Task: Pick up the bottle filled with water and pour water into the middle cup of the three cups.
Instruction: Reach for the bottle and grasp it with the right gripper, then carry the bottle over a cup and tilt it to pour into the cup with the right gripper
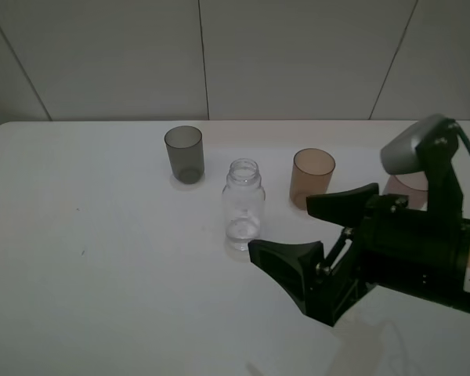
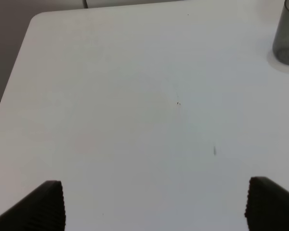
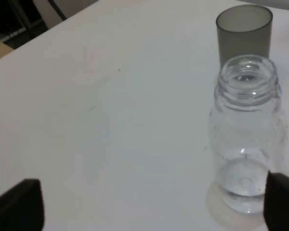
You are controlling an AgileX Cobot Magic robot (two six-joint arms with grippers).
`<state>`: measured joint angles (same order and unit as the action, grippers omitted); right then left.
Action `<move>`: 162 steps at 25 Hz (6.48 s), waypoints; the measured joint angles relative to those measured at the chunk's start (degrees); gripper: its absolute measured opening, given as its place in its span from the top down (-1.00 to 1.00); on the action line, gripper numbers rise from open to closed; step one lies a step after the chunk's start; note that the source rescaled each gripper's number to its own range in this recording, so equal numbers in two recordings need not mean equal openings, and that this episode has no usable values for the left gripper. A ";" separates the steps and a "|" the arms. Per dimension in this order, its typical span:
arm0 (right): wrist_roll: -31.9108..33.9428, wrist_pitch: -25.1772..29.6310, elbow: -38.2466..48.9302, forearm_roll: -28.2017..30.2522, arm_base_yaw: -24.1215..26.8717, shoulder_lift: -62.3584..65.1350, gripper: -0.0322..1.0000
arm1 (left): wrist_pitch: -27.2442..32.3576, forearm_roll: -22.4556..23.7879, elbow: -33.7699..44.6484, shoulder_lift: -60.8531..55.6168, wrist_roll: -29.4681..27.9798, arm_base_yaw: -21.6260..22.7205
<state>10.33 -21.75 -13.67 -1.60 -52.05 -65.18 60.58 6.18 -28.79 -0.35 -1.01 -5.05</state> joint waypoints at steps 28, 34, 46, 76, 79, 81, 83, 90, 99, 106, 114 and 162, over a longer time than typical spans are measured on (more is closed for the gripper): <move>-8.17 -43.17 -5.93 -10.75 0.05 -45.57 -1.00 | 0.00 0.00 0.00 0.00 0.00 0.00; -9.59 -43.17 -8.91 -12.15 0.41 -48.39 -1.00 | 0.00 0.00 0.00 0.00 0.00 0.00; -9.86 -42.75 -14.95 -13.24 0.74 -52.75 -1.00 | 0.00 0.00 0.00 0.00 0.00 0.00; -9.86 -38.07 -16.58 -16.20 0.87 -51.85 0.88 | 0.00 0.00 0.00 0.00 0.00 0.00; -9.86 -33.50 -16.09 -16.11 0.87 -44.79 0.88 | 0.00 0.00 0.00 0.00 0.00 0.00; -9.98 -27.99 -15.91 -16.11 0.87 -39.43 0.88 | 0.00 0.00 0.00 0.00 0.00 0.00; -11.29 -20.81 -15.83 -15.81 1.42 -34.02 0.88 | 0.00 0.00 0.00 0.00 0.00 0.00; -21.95 0.27 -15.71 -14.78 9.62 -15.84 0.88 | 0.00 0.00 0.00 0.00 0.00 0.00; -35.59 9.98 -20.22 -9.35 26.93 -9.73 0.88 | 0.00 0.00 0.00 0.00 0.00 0.00; -36.28 11.77 -24.74 6.87 35.66 -13.32 0.88 | 0.00 0.00 0.00 0.00 0.00 0.00; -36.48 5.29 -26.77 14.19 39.49 -21.94 0.88 | 0.00 0.00 0.00 0.00 0.00 0.00; -103.39 1.52 -26.86 -8.82 40.65 -32.19 0.88 | 0.00 0.00 0.00 0.00 0.00 0.00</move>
<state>-93.06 -20.23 -40.53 -10.42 -11.39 -97.37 60.58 6.18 -28.79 -0.35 -1.01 -5.05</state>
